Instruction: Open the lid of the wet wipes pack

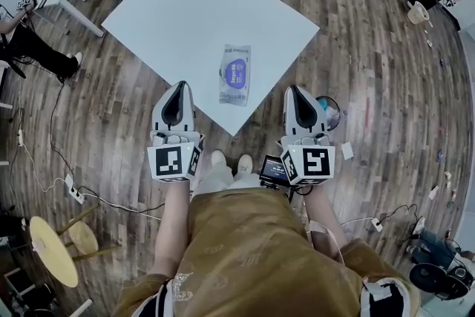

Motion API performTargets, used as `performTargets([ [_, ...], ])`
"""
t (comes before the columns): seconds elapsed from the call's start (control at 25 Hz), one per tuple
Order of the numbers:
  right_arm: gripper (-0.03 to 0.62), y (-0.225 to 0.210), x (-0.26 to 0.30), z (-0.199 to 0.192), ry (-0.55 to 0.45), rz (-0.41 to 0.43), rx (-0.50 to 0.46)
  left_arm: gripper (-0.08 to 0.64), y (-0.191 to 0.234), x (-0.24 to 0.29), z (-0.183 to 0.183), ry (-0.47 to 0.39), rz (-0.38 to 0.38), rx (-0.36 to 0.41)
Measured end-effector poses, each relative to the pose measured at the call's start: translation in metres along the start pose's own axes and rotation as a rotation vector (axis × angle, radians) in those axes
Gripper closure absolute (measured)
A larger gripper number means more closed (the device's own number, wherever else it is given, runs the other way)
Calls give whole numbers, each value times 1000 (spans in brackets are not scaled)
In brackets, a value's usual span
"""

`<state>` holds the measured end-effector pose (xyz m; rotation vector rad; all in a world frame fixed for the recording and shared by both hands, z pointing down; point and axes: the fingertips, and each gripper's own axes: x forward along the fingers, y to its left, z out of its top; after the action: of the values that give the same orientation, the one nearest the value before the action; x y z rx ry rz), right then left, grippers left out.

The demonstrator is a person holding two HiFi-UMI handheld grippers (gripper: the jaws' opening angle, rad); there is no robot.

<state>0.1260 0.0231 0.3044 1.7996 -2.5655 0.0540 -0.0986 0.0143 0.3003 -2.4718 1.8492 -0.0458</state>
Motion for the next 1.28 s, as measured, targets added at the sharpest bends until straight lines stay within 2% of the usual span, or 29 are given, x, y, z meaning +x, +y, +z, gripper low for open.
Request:
performTargets([
  [0.52, 583, -10, 39, -2, 11, -47, 6, 558, 15, 45, -11, 14, -54, 2],
  [0.72, 584, -16, 66, -18, 91, -123, 13, 558, 29, 67, -21, 29, -87, -6],
  [1.04, 583, -11, 97, -37, 173, -186, 35, 558, 46, 94, -40, 55, -161, -31],
  [1.28, 583, -8, 102, -62, 227, -192, 75, 558, 52, 101, -59, 94, -178, -40],
])
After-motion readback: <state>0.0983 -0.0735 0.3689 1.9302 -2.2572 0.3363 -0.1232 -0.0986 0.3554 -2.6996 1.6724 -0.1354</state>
